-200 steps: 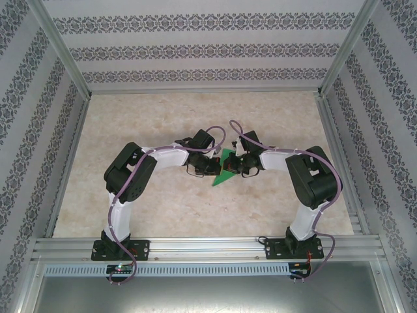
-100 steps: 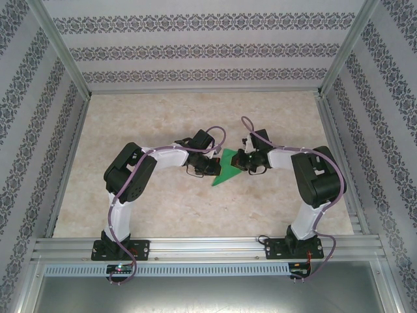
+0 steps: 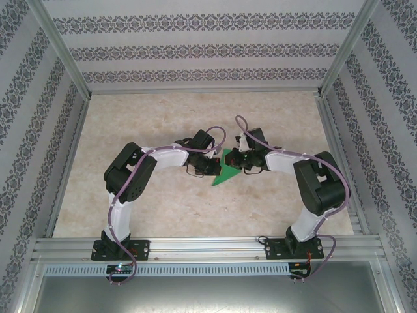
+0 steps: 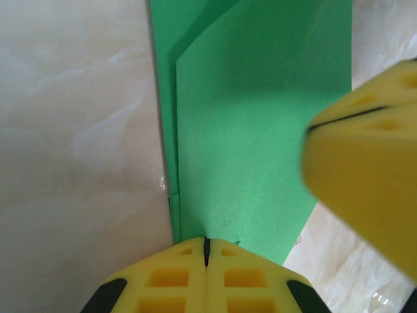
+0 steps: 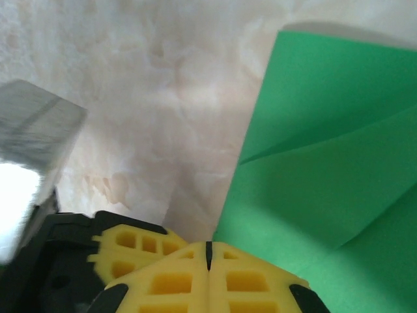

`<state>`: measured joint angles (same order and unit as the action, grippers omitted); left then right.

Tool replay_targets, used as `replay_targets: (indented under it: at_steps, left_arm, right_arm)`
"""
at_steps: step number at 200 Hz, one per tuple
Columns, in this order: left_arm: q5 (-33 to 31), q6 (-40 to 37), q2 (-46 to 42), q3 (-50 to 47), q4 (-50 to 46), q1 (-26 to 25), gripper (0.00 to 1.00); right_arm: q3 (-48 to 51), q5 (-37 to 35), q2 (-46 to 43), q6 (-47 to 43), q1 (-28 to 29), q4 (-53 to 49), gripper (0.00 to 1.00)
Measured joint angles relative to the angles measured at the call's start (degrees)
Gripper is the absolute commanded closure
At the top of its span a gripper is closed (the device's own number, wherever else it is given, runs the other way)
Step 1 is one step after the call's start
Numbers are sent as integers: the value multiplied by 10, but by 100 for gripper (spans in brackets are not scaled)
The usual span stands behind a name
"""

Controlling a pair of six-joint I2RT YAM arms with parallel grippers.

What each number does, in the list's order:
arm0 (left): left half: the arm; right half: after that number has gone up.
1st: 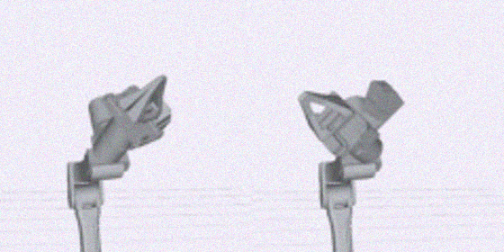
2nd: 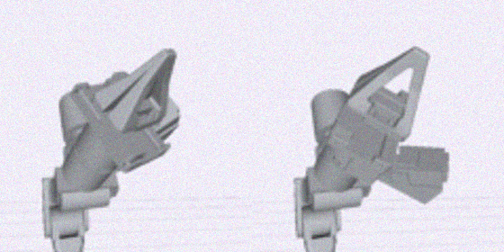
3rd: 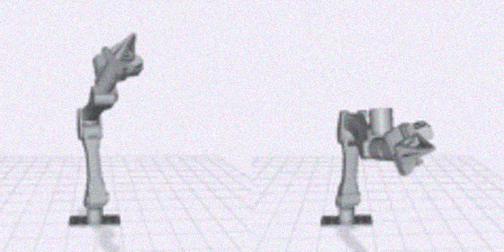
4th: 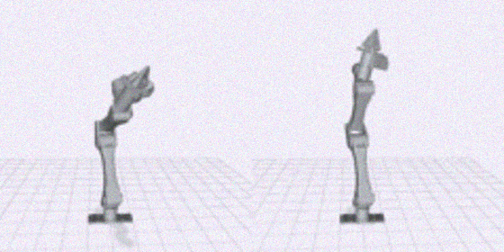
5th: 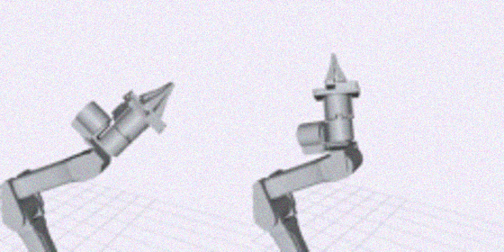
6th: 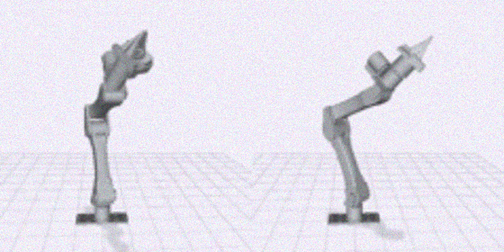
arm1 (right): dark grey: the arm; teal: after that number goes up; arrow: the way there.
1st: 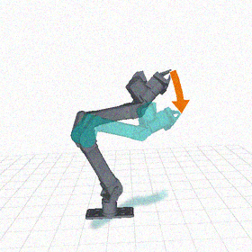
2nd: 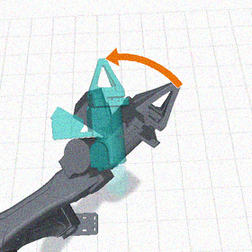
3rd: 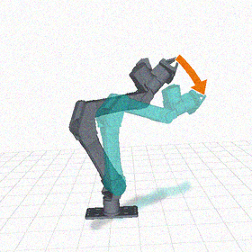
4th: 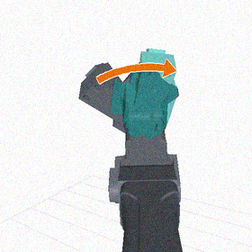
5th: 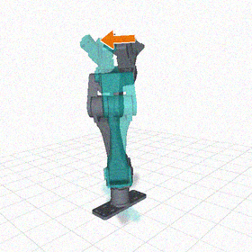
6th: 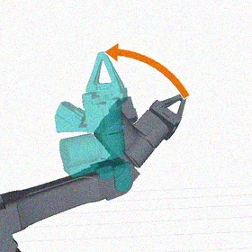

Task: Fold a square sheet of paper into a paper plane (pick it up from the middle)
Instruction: Fourth fold the wing at the center of the table.

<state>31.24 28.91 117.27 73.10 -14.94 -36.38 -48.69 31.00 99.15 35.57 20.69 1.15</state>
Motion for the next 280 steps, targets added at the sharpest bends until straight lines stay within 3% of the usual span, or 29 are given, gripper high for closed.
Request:
replay_targets:
  at_steps: [54, 114, 167, 188, 217, 247, 280]
  left_arm:
    - [0, 0, -3, -10, 11, 0, 100]
    - [-1, 0, -14, -42, 51, 0, 100]
    - [-1, 2, -18, -51, 66, 0, 100]
    - [-1, 3, -18, -51, 67, 0, 100]
    - [-2, 7, -19, -51, 67, 0, 100]
    - [-3, 9, -19, -51, 67, 0, 100]
    - [-4, 11, -19, -51, 67, 0, 100]
  right_arm:
    - [-23, 11, 57, -18, -15, -13, 100]
    - [-60, 54, 97, -21, -96, -10, 100]
    - [-113, 9, 105, -17, -164, -4, 100]
    - [-107, 8, 80, -15, -158, -2, 100]
    - [-71, 17, 33, -10, -108, 7, 100]
    - [-43, 37, 44, 3, -60, 17, 100]
    - [-38, 42, 74, 14, -63, 31, 100]
